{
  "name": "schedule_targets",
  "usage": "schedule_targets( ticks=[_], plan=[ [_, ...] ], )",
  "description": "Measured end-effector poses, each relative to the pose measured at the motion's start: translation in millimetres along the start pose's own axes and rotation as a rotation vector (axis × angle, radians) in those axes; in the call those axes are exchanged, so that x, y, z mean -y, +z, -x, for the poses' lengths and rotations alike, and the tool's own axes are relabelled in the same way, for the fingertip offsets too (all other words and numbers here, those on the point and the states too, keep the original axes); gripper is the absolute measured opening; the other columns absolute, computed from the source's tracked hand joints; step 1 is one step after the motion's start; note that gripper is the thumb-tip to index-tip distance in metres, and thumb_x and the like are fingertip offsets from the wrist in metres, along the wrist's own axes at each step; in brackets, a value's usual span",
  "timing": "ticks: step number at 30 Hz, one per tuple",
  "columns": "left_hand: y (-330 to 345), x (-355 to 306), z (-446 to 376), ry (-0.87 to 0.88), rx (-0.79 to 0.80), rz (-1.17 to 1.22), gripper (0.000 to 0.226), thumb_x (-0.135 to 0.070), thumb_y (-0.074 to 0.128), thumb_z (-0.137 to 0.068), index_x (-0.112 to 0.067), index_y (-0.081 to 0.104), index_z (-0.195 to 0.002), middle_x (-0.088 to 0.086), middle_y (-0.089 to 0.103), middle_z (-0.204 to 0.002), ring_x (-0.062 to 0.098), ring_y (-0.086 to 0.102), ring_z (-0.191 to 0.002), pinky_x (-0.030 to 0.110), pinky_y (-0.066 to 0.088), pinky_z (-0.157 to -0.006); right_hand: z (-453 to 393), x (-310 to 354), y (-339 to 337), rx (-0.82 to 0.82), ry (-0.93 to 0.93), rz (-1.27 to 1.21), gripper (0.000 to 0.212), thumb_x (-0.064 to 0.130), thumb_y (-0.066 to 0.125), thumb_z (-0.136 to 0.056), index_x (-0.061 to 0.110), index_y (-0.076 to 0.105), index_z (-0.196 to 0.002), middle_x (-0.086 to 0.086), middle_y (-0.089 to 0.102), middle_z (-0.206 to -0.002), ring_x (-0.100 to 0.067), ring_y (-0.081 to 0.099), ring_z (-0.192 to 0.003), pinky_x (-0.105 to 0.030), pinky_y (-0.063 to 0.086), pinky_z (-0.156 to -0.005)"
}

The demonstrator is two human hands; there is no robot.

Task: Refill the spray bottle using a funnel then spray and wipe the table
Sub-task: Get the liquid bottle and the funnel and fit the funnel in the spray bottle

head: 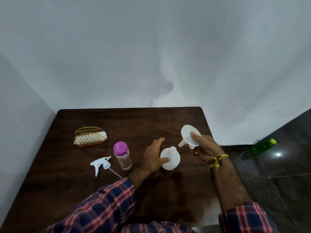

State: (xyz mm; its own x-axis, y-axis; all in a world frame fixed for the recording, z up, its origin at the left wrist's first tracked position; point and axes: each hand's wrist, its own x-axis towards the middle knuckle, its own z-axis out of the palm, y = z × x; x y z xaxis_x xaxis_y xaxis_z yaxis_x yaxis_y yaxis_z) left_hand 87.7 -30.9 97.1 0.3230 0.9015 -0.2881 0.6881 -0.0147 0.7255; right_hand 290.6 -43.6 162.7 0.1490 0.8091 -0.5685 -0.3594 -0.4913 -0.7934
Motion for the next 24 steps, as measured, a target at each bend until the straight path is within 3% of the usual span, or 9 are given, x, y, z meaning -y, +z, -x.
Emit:
schedule_targets(
  ticks=[3, 7, 11, 12, 14, 17, 24],
  plan=[
    [21, 6, -19, -0.021, 0.073, -0.093, 0.089, -0.042, 0.081, -0.072, -0.027, 0.035, -0.147, -0.004, 0.041, -0.15, 0.02, 0.037, -0.138, 0.04, 0.036, -0.112, -15, -7, 1, -0.025, -0.028, 0.062, 0.031, 0.011, 0.06, -0.095, -0.015, 0.056, -0.111, -0.028, 0.065, -0.082, -0.024, 0.064, -0.05, -0.023, 0.051, -0.041],
    [33, 6, -37, -0.031, 0.05, -0.111, 0.076, -0.045, 0.08, -0.071, -0.025, 0.05, -0.137, -0.004, 0.055, -0.138, 0.015, 0.052, -0.124, 0.033, 0.047, -0.101, -29, -13, 8, -0.038, -0.064, 0.274, 0.035, 0.011, 0.057, -0.097, -0.019, 0.056, -0.113, -0.021, 0.063, -0.075, -0.015, 0.063, -0.042, -0.021, 0.046, -0.037],
    [40, 4, -41, -0.06, 0.033, -0.113, 0.061, -0.051, 0.076, -0.073, -0.024, 0.061, -0.126, -0.003, 0.065, -0.125, 0.015, 0.061, -0.111, 0.024, 0.046, -0.087, -39, -22, 8, -0.073, -0.083, 0.638, 0.032, 0.017, 0.055, -0.098, -0.01, 0.06, -0.115, -0.021, 0.064, -0.091, -0.02, 0.063, -0.061, -0.021, 0.046, -0.037],
    [41, 5, -41, -0.067, 0.033, -0.097, 0.06, -0.051, 0.076, -0.073, -0.023, 0.062, -0.124, -0.002, 0.066, -0.123, 0.015, 0.062, -0.11, 0.023, 0.046, -0.086, -43, -26, 9, -0.07, -0.104, 0.717, 0.031, 0.019, 0.055, -0.097, -0.008, 0.062, -0.113, -0.021, 0.065, -0.095, -0.023, 0.064, -0.066, -0.025, 0.05, -0.04],
    [45, 7, -40, -0.065, 0.031, -0.081, 0.061, -0.051, 0.075, -0.075, -0.02, 0.061, -0.124, -0.001, 0.066, -0.123, 0.015, 0.062, -0.111, 0.022, 0.045, -0.089, -49, -33, 12, -0.089, -0.184, 0.937, 0.03, 0.023, 0.057, -0.095, -0.001, 0.065, -0.11, -0.019, 0.067, -0.104, -0.028, 0.066, -0.084, -0.033, 0.057, -0.06],
    [46, 8, -38, -0.059, 0.019, -0.095, 0.062, -0.054, 0.073, -0.077, -0.019, 0.059, -0.126, -0.001, 0.064, -0.124, 0.015, 0.06, -0.114, 0.02, 0.042, -0.092, -47, -36, 20, -0.135, -0.267, 1.116, 0.034, 0.031, 0.057, -0.095, 0.006, 0.064, -0.117, -0.013, 0.066, -0.117, -0.029, 0.062, -0.107, -0.038, 0.051, -0.091],
    [47, 9, -36, -0.057, 0.029, -0.099, 0.053, -0.041, 0.066, -0.087, -0.017, 0.051, -0.131, 0.0, 0.057, -0.132, 0.016, 0.05, -0.126, 0.016, 0.032, -0.103, -35, -32, 17, -0.185, -0.457, 0.995, 0.047, 0.036, 0.071, -0.085, 0.014, 0.059, -0.125, -0.005, 0.066, -0.119, -0.02, 0.062, -0.107, -0.033, 0.054, -0.092]
  ],
)
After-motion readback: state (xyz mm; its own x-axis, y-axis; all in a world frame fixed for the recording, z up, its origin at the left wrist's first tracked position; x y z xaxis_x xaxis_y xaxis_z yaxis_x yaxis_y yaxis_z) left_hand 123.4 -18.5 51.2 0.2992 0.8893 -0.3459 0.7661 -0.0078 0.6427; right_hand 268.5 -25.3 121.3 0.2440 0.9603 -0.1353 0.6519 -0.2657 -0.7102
